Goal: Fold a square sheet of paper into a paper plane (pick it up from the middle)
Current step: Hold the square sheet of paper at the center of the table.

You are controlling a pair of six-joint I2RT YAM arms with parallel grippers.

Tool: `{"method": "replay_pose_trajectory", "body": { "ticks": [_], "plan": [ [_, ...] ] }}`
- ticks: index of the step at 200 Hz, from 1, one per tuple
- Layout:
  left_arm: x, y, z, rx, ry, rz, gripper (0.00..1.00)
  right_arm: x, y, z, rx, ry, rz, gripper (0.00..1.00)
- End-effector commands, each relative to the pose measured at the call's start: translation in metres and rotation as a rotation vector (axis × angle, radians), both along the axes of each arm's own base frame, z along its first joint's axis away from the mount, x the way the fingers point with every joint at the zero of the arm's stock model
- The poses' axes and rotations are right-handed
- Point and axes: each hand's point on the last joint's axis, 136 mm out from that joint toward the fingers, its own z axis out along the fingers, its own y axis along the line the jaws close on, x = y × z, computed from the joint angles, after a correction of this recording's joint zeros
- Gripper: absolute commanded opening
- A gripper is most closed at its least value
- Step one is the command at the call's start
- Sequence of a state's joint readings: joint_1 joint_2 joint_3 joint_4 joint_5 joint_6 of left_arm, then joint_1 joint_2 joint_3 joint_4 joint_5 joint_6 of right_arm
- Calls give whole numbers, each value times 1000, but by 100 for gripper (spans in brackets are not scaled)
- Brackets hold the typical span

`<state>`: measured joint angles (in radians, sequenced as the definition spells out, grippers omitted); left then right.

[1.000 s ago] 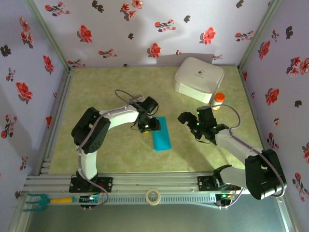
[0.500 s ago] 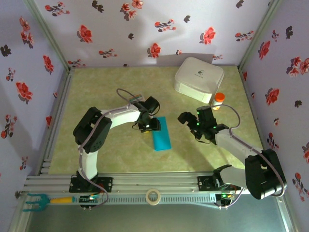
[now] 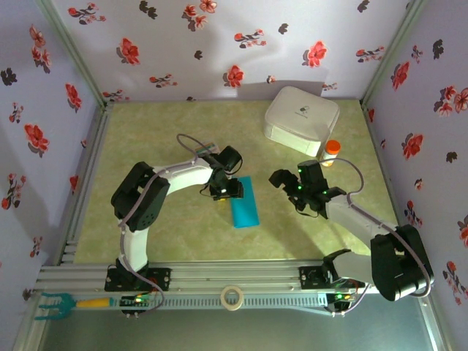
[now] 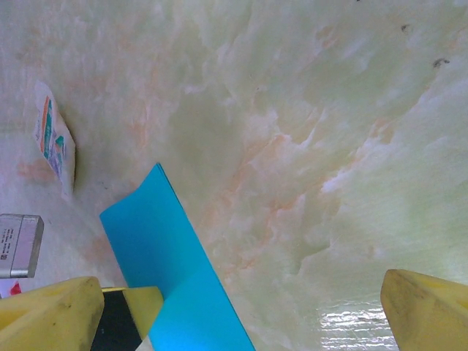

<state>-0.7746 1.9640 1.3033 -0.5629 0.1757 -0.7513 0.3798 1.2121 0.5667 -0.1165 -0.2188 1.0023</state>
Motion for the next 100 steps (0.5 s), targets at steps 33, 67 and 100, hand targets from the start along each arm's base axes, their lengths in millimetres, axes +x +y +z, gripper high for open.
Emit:
{"method": "replay_pose_trajectory", "body": {
  "ticks": [33, 67, 100],
  "plan": [
    [-13, 22, -44, 134, 64, -24, 53, 2, 5, 7, 2, -8, 23, 98],
    [-14, 22, -46, 136, 67, -28, 53, 2, 8, 6, 12, -10, 40, 98],
    [-14, 23, -47, 138, 69, -26, 53, 3, 19, 5, 40, -7, 86, 93]
  ]
}}
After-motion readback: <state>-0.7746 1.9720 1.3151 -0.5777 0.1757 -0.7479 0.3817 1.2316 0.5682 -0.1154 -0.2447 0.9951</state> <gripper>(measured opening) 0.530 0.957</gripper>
